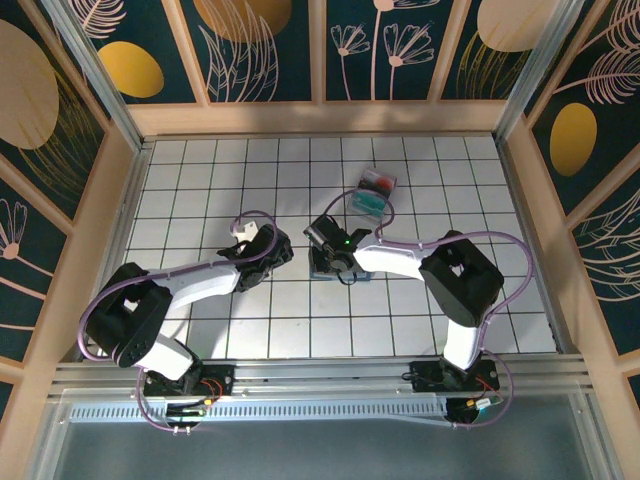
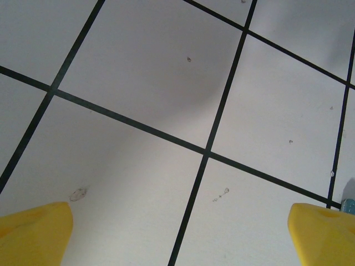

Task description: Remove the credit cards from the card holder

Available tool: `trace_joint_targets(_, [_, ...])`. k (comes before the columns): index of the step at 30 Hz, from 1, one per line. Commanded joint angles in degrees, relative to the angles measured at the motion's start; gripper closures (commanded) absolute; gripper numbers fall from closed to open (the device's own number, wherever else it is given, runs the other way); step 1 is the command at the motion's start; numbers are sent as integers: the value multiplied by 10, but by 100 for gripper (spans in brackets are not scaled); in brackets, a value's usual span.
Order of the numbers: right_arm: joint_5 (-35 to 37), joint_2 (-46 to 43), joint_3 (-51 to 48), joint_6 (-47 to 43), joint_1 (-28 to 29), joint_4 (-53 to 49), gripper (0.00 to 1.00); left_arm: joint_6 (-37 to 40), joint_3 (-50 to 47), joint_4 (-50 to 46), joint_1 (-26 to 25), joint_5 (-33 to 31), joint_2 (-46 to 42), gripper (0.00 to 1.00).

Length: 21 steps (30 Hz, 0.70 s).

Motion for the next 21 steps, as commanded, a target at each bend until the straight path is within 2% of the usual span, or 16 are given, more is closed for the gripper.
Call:
trace_joint_targets(1, [-13, -2, -2, 2, 5, 13, 45, 10, 12, -17, 4, -13, -3, 1])
trace_joint_targets(8, [-8, 11, -9, 6, 4, 2, 46, 11, 15, -20, 4, -13, -3, 1])
trace_joint_targets(17, [8, 20, -21, 11, 4, -13, 55, 14, 18, -30, 4, -22, -8, 1])
trace_joint_targets(21, [11, 25, -23, 7, 5, -20, 64, 18, 25, -39, 4, -31, -10, 1])
